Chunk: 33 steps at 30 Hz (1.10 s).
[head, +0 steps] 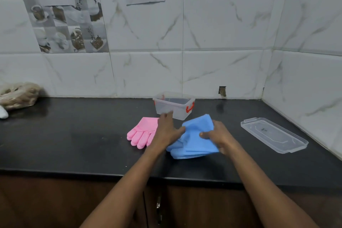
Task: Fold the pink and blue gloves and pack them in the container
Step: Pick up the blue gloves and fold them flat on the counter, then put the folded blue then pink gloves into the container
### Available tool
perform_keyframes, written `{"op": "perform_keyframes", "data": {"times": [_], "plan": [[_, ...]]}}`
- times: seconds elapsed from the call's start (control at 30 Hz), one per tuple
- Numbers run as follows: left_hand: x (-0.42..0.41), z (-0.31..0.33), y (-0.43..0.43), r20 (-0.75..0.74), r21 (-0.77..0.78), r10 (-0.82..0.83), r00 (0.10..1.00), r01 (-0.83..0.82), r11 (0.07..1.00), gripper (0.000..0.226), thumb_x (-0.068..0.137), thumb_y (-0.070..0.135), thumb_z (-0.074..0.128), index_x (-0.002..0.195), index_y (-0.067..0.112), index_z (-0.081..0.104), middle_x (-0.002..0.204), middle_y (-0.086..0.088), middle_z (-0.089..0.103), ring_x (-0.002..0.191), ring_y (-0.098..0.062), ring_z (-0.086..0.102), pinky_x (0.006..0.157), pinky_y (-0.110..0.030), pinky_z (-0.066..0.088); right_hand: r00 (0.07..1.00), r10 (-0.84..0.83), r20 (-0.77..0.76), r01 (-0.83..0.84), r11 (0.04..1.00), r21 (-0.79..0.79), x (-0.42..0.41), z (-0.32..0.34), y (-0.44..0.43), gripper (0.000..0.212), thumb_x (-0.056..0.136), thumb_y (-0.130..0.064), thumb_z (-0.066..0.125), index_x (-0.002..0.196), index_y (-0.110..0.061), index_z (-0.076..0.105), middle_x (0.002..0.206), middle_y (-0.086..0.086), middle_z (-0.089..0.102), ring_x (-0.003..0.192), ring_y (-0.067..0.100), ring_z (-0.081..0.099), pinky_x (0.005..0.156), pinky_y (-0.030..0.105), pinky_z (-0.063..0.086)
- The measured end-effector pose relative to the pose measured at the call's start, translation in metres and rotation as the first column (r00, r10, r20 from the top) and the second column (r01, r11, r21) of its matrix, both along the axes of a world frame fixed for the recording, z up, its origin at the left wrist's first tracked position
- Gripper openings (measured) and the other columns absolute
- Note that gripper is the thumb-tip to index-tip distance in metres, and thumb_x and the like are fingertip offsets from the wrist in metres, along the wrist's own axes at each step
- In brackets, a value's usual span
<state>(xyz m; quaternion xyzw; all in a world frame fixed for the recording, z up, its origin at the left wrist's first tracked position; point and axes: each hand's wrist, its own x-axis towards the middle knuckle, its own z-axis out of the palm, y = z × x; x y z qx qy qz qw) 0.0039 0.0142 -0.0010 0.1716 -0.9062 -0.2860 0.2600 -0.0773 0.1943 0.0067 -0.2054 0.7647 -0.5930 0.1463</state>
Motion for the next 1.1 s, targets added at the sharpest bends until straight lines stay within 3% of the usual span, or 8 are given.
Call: {"op": "perform_keyframes", "data": {"times": [0.13, 0.27, 0.43, 0.57, 0.73, 0.87, 0.93, 1.1], "plan": [[-0.004, 0.049, -0.002, 0.075, 0.134, -0.319, 0.945, 0.308, 0.942, 0.128, 0.054, 0.059, 0.086, 0.156, 0.025, 0.016, 0.157, 0.0, 0.033, 0.143, -0.02, 0.033, 0.117, -0.043, 0.03, 0.902, 0.263, -0.344, -0.196, 0.956, 0.216, -0.002, 0.055, 0.016, 0.039, 0.077, -0.007, 0.071, 0.113, -0.021, 0.067, 0.103, 0.002, 0.074, 0.095, 0.025, 0.07, 0.089, 0.048, 0.055], [-0.007, 0.066, -0.014, 0.138, 0.41, -0.565, 0.813, 0.473, 0.78, 0.064, 0.062, 0.04, 0.089, 0.118, 0.021, 0.066, 0.117, -0.002, 0.071, 0.11, -0.021, 0.067, 0.102, -0.048, 0.05, 0.844, 0.428, -0.324, -0.357, 0.898, 0.258, -0.003, 0.093, 0.019, 0.036, 0.08, -0.008, 0.073, 0.112, -0.024, 0.067, 0.102, -0.001, 0.074, 0.094, 0.021, 0.071, 0.084, 0.04, 0.057], [0.002, 0.057, -0.027, -0.079, 0.603, -0.491, 0.868, 0.434, 0.67, 0.039, 0.071, 0.021, 0.084, 0.104, 0.005, 0.072, 0.109, -0.019, 0.072, 0.104, -0.036, 0.068, 0.098, -0.051, 0.051, 0.861, 0.419, -0.288, -0.375, 0.906, 0.194, -0.013, 0.097, 0.001, 0.039, 0.074, -0.015, 0.082, 0.109, -0.02, 0.067, 0.099, 0.005, 0.075, 0.091, 0.026, 0.073, 0.082, 0.045, 0.058], [0.011, 0.071, -0.06, -0.208, 0.685, -0.366, 0.907, 0.402, 0.608, 0.031, 0.072, 0.007, 0.08, 0.101, 0.002, 0.071, 0.102, -0.02, 0.071, 0.094, -0.033, 0.068, 0.092, -0.049, 0.053, 0.964, 0.229, -0.137, -0.245, 0.963, -0.114, -0.023, 0.082, -0.018, 0.059, 0.068, -0.029, 0.088, 0.118, -0.02, 0.059, 0.099, 0.007, 0.076, 0.091, 0.025, 0.074, 0.078, 0.043, 0.06], [0.016, 0.074, -0.123, -0.181, 0.906, -0.19, 0.965, 0.239, 0.348, 0.024, 0.09, 0.007, 0.063, 0.113, -0.001, 0.061, 0.106, -0.018, 0.066, 0.093, -0.03, 0.066, 0.094, -0.044, 0.052, 0.999, 0.038, 0.036, -0.028, 0.966, -0.257, -0.03, 0.031, -0.015, 0.049, 0.078, -0.027, 0.08, 0.118, -0.012, 0.056, 0.094, 0.006, 0.074, 0.077, 0.023, 0.071, 0.073, 0.045, 0.059], [0.016, 0.034, -0.152, 0.238, 0.844, -0.134, 0.962, -0.137, 0.518, 0.026, 0.093, 0.02, 0.063, 0.111, 0.001, 0.058, 0.107, -0.018, 0.06, 0.099, -0.03, 0.057, 0.099, -0.044, 0.044, 0.986, 0.0, 0.169, 0.033, 0.981, -0.189, -0.029, -0.022, -0.001, 0.027, 0.086, -0.005, 0.07, 0.11, -0.007, 0.057, 0.089, 0.012, 0.067, 0.067, 0.024, 0.066, 0.059, 0.033, 0.057], [0.018, 0.017, -0.15, 0.451, 0.722, -0.117, 0.885, -0.285, 0.631, 0.026, 0.092, 0.026, 0.063, 0.1, 0.001, 0.063, 0.095, -0.018, 0.064, 0.088, -0.031, 0.061, 0.084, -0.04, 0.048, 0.975, -0.023, 0.221, 0.067, 0.979, -0.194, -0.029, -0.04, 0.006, 0.022, 0.088, 0.003, 0.065, 0.107, -0.003, 0.056, 0.089, 0.015, 0.064, 0.068, 0.025, 0.065, 0.056, 0.027, 0.059], [0.012, 0.029, -0.134, 0.662, 0.49, -0.042, 0.748, -0.391, 0.779, 0.037, 0.09, 0.036, 0.059, 0.081, 0.0, 0.064, 0.08, -0.02, 0.068, 0.068, -0.031, 0.064, 0.075, -0.035, 0.051, 0.97, -0.058, 0.234, 0.11, 0.971, -0.213, -0.033, -0.052, 0.022, 0.017, 0.087, 0.01, 0.062, 0.102, 0.002, 0.057, 0.089, 0.021, 0.063, 0.073, 0.029, 0.067, 0.062, 0.024, 0.06]]}}
